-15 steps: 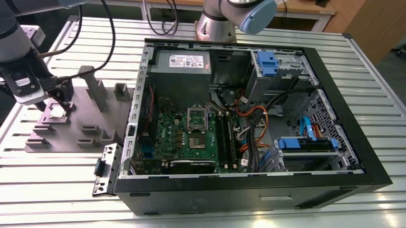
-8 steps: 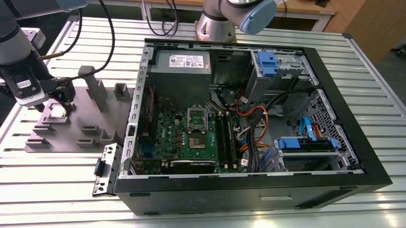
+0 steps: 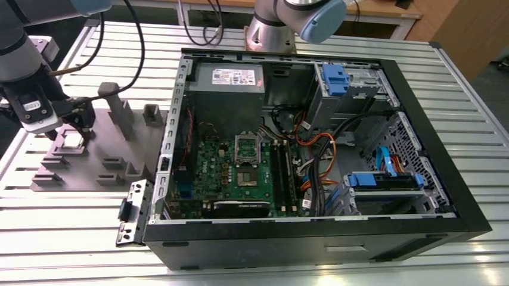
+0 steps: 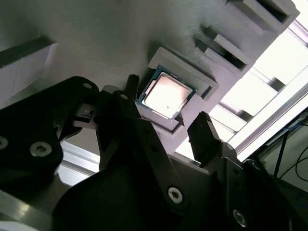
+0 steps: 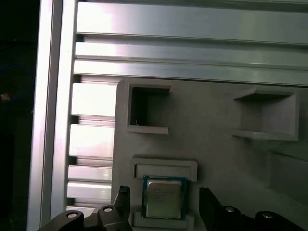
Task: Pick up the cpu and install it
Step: 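Pick up the cpu and move it towards the insertion slot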
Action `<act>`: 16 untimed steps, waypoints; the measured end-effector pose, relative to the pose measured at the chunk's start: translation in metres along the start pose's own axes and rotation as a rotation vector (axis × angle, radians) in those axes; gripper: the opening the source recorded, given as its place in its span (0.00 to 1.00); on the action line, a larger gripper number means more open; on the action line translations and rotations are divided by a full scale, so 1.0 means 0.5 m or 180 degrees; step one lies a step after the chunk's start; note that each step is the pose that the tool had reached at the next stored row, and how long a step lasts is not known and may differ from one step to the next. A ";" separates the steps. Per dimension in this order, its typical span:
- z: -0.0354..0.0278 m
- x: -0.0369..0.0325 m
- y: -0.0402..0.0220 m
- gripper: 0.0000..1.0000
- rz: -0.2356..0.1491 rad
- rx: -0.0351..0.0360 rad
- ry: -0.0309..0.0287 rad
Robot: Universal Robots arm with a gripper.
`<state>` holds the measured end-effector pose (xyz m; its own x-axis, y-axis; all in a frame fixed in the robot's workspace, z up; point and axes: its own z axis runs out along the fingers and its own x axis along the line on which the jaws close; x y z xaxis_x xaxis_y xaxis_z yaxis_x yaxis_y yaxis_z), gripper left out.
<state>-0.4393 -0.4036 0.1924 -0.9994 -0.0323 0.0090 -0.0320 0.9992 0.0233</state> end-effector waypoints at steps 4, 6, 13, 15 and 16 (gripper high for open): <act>0.011 0.002 0.000 0.68 0.0070 -0.0001 -0.0003; 0.014 0.002 0.000 0.68 0.0117 -0.0001 -0.0004; 0.022 0.002 0.000 0.68 0.0125 -0.0001 -0.0005; 0.025 0.002 0.000 0.68 0.0125 0.0000 -0.0005; 0.026 0.002 0.000 0.68 0.0125 0.0002 -0.0005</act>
<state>-0.4403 -0.4033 0.1797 -0.9999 0.0070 0.0083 0.0072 0.9997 0.0222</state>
